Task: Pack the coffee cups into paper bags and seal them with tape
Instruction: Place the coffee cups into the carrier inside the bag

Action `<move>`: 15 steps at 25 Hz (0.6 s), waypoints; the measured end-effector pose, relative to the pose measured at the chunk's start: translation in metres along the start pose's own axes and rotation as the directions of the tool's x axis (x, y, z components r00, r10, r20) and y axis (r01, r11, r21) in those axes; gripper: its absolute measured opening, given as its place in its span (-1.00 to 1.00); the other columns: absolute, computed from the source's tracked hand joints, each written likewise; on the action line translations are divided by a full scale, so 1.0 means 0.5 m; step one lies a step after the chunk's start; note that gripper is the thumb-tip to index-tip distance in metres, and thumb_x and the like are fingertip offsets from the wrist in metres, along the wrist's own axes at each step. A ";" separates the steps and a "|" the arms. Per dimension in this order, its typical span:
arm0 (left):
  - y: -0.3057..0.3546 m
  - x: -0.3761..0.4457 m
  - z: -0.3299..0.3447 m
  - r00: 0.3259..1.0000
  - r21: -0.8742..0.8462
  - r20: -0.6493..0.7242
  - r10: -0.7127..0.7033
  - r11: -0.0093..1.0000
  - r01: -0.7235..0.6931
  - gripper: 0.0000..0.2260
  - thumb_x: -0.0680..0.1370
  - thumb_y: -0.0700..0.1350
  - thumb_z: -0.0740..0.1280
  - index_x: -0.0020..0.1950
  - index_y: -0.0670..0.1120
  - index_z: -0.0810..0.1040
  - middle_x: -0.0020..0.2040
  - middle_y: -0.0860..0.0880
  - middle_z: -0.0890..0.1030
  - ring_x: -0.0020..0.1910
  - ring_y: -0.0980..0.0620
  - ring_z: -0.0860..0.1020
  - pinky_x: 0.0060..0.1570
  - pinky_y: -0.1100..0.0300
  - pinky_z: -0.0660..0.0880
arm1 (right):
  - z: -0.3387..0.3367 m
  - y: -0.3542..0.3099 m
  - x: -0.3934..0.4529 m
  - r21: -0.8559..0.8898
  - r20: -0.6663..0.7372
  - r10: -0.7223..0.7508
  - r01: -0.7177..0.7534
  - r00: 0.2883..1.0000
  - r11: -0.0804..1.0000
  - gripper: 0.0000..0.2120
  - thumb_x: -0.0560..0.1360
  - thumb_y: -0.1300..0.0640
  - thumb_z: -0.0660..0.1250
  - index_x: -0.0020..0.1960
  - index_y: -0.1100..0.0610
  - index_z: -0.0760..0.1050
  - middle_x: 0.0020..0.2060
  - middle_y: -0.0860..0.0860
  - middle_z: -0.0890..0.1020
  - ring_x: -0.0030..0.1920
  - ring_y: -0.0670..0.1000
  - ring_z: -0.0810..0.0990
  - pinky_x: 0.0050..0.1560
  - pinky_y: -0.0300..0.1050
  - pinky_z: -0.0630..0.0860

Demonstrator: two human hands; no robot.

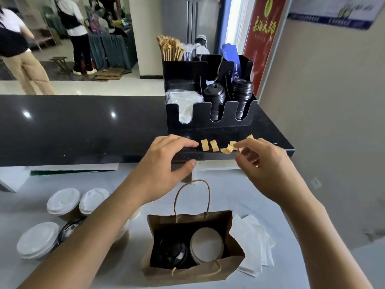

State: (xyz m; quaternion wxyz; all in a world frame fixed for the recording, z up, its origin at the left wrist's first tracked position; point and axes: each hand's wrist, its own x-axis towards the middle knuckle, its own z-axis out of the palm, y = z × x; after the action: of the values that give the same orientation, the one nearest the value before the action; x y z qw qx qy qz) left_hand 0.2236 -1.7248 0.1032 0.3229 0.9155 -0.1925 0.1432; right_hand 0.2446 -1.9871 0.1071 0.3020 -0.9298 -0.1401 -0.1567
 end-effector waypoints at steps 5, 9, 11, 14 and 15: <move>0.002 0.084 -0.041 0.998 0.026 -0.062 0.021 0.999 -0.020 -0.67 0.61 0.05 0.34 0.38 0.12 0.50 0.26 0.23 0.52 0.34 0.22 0.34 0.18 0.50 0.24 | -0.006 -0.028 0.105 0.015 -0.058 -0.087 0.088 0.995 0.996 -0.82 0.60 0.00 0.35 0.18 -0.06 0.62 -0.14 -0.17 0.62 -0.14 -0.16 0.63 -0.02 -0.02 0.64; -0.010 0.166 -0.077 0.992 0.040 -0.125 0.030 0.999 -0.025 -0.70 0.62 0.02 0.34 0.36 0.09 0.52 0.19 0.20 0.57 0.26 0.14 0.41 0.20 0.44 0.28 | -0.003 -0.056 0.205 0.044 -0.078 -0.125 0.129 0.989 0.991 -0.83 0.59 0.00 0.33 0.13 -0.07 0.64 -0.15 -0.17 0.66 -0.14 -0.16 0.63 -0.01 -0.04 0.64; -0.018 0.211 -0.093 0.990 0.059 -0.135 0.031 0.998 -0.023 -0.71 0.63 0.02 0.33 0.35 0.08 0.52 0.19 0.16 0.57 0.23 0.11 0.42 0.21 0.28 0.35 | -0.001 -0.069 0.254 0.071 -0.087 -0.125 0.131 0.988 0.989 -0.85 0.59 0.01 0.33 0.10 -0.06 0.65 -0.18 -0.16 0.67 -0.16 -0.17 0.63 -0.04 -0.08 0.64; -0.032 0.280 -0.110 0.986 0.070 -0.164 0.041 0.997 -0.030 -0.73 0.62 -0.01 0.33 0.32 0.04 0.53 0.16 0.12 0.60 0.20 0.10 0.46 0.14 0.31 0.37 | 0.005 -0.079 0.326 0.082 -0.093 -0.130 0.138 0.987 0.987 -0.86 0.59 0.05 0.33 0.05 -0.03 0.67 -0.20 -0.15 0.68 -0.18 -0.16 0.63 -0.09 -0.13 0.61; -0.037 0.302 -0.112 0.984 0.063 -0.172 0.041 0.998 -0.031 -0.74 0.62 -0.02 0.34 0.31 0.03 0.54 0.14 0.11 0.60 0.19 0.11 0.48 0.10 0.39 0.35 | 0.008 -0.079 0.351 0.090 -0.097 -0.126 0.135 0.987 0.987 -0.87 0.59 0.07 0.34 0.02 -0.01 0.67 -0.22 -0.14 0.68 -0.19 -0.15 0.64 -0.10 -0.13 0.60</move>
State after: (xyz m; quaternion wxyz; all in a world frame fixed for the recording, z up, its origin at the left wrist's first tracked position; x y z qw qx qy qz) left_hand 0.3580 -1.7144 0.1938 0.3080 0.9053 -0.1759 0.2336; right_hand 0.3912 -1.9248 0.1904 0.3415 -0.8950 -0.1944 -0.2113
